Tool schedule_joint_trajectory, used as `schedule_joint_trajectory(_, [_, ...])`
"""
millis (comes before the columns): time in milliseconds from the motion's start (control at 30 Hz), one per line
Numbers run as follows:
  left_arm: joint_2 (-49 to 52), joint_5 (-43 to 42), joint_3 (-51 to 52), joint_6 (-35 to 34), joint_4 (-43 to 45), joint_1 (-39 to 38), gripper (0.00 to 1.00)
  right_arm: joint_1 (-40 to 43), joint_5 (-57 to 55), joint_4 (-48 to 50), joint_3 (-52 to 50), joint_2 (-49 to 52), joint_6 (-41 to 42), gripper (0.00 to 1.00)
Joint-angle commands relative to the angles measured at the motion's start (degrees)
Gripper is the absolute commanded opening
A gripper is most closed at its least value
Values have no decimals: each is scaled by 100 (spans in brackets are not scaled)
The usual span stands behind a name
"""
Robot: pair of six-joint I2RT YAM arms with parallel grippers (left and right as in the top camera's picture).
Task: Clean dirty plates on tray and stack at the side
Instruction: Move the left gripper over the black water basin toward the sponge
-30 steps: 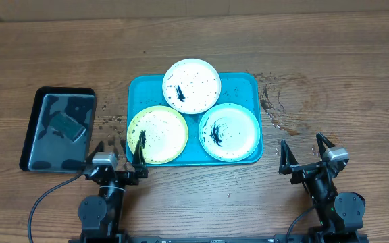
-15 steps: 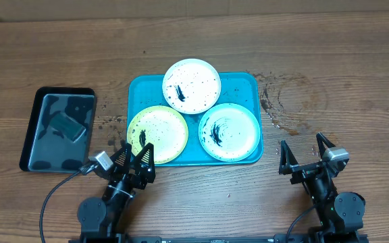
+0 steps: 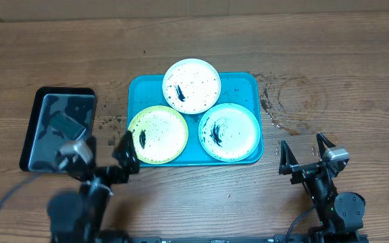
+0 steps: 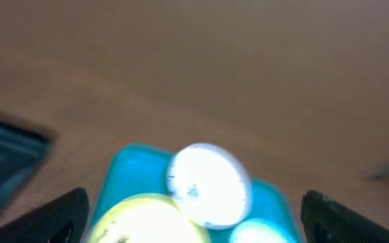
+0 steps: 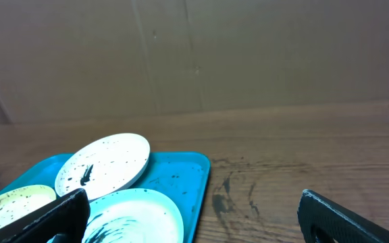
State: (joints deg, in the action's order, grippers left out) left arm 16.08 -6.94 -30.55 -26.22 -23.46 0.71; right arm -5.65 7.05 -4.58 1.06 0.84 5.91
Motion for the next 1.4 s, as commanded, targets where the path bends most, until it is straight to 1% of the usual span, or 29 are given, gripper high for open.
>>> schedule_joint_trajectory(0, [1974, 857, -1200, 461, -1027, -35, 100, 15, -55, 37, -59, -55, -39, 100])
schedule_joint_trajectory(100, [3163, 870, -1941, 476, -1790, -35, 100, 15, -55, 35, -59, -55, -39, 100])
schedule_joint_trajectory(133, [3880, 866, -2437, 485, -2225, -35, 100, 15, -55, 35, -59, -55, -39, 100])
schedule_joint_trajectory(167, [4264, 892, -2719, 487, -2422, -33, 100, 15, -55, 37, -59, -55, -39, 100])
schedule_joint_trajectory(267, [5062, 1021, -3427, 549, -2734, 42, 100, 15, -55, 37, -59, -55, -39, 100])
schedule_joint_trajectory(367, [5694, 984, -4203, 546, -2997, 297, 100, 15, -55, 37, -59, -55, -39, 100])
schedule_joint_trajectory(467, [6087, 960, -4503, 544, -3049, 442, 100, 15, -55, 35, -59, -55, -39, 100])
schedule_joint_trajectory(600, [6382, 909, -4430, 568, -3294, 442, 100, 15, -55, 37, -59, -55, -39, 100])
schedule_joint_trajectory(633, [6476, 920, -4430, 494, -3329, 463, 100, 15, -55, 37, -59, -55, -39, 100])
schedule_joint_trajectory(700, [6566, 809, -4446, 125, -3357, 590, 100, 15, -55, 35, -59, -55, -39, 100])
schedule_joint_trajectory(767, [6603, 579, -4516, -133, -3366, 879, 100, 15, -55, 35, -59, -55, -39, 100])
schedule_joint_trajectory(833, [6645, 396, -4647, -210, -3410, 1300, 100, 15, -55, 35, -59, -55, -39, 100])
schedule_joint_trajectory(1033, [7023, 498, -4911, -632, -3480, 2645, 100, 15, -55, 37, -59, -55, -39, 100])
schedule_joint_trajectory(1133, [7342, 498, -4907, -901, -3469, 2994, 100, 15, -55, 37, -59, -55, -39, 100])
schedule_joint_trajectory(1233, [7772, 378, -4896, -839, -3571, 3036, 100, 15, -55, 35, -59, -55, -39, 100])
schedule_joint_trajectory(1300, [8024, 140, -4907, -422, -3482, 2973, 100, 15, -55, 35, -59, -55, -39, 100])
schedule_joint_trajectory(1367, [8190, -42, -4992, -293, -3556, 2927, 100, 15, -55, 35, -59, -55, -39, 100])
